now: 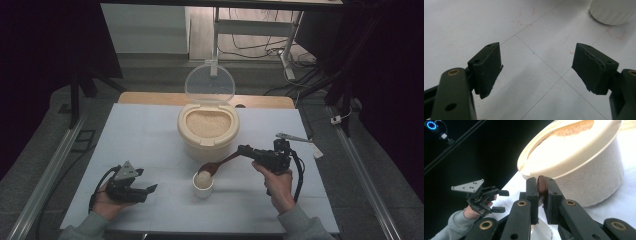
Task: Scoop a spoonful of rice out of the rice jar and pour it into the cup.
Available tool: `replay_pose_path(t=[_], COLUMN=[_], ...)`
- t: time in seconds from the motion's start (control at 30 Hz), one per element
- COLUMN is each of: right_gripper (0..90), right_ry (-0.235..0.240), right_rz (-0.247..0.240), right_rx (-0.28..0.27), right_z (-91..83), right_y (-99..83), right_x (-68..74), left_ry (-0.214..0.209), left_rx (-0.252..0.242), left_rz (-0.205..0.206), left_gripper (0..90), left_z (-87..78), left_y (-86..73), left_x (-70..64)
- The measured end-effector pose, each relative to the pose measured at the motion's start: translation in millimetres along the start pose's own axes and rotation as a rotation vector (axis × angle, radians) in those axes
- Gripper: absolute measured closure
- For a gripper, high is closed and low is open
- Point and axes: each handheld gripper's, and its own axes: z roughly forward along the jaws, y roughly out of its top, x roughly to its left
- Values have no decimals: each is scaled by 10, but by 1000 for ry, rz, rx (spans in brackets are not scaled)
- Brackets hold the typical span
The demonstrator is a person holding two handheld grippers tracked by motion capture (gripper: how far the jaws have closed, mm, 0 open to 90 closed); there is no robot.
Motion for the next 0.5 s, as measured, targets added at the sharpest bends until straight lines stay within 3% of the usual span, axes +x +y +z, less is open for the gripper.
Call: replay_pose_path(t=[0.1,0.37,0.5], right_gripper=[830,830,830], right_ry=[-4,7,9], right_rz=[-35,-189,-192], right_rx=[-1,-29,-33], right_z=[-11,-66,-88], right_y=[-3,-24,-7], right_x=[37,184,189], left_ry=[0,3,1], left_rx=[0,1,-1], left_rz=[0,-2,-1], left_gripper=[232,232,232], left_z=[0,4,-2], left_y=[0,0,0], left_x=[0,2,0])
